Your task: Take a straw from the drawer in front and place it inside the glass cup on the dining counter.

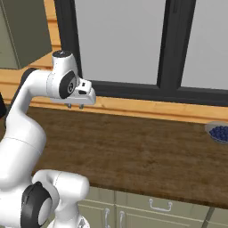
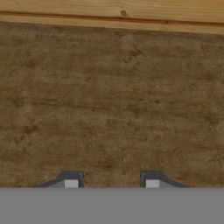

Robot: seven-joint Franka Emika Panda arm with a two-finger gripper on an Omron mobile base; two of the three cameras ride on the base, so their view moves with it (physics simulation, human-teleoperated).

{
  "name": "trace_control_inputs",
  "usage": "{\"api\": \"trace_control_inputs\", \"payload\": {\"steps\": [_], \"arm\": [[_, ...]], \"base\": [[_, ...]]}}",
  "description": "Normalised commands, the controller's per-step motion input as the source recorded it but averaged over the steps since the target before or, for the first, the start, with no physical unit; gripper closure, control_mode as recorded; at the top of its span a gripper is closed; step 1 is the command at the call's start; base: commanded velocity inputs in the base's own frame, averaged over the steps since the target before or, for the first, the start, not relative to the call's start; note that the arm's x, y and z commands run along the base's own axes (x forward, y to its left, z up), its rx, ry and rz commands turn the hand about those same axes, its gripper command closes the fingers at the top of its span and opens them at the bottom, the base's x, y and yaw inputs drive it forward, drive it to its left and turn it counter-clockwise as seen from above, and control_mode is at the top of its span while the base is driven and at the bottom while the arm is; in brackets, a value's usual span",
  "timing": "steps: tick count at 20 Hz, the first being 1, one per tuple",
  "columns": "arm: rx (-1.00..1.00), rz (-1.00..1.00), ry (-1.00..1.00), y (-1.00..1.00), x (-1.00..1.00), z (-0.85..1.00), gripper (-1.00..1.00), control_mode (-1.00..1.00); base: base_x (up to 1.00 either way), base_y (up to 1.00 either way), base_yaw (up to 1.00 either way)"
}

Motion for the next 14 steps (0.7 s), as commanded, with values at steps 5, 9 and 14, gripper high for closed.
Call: {"api": "trace_control_inputs", "payload": {"steps": [5,9,14], "arm": [[0.0,0.0,0.0,0.0,0.0,0.0,-1.0,1.0],[0.0,0.0,0.0,0.0,0.0,0.0,-1.0,1.0],[0.0,0.0,0.0,0.0,0.0,0.0,-1.0,1.0]], "base": [[-0.16,0.0,0.0],[-0.56,0.0,0.0],[-0.36,-0.1,0.03]]}}
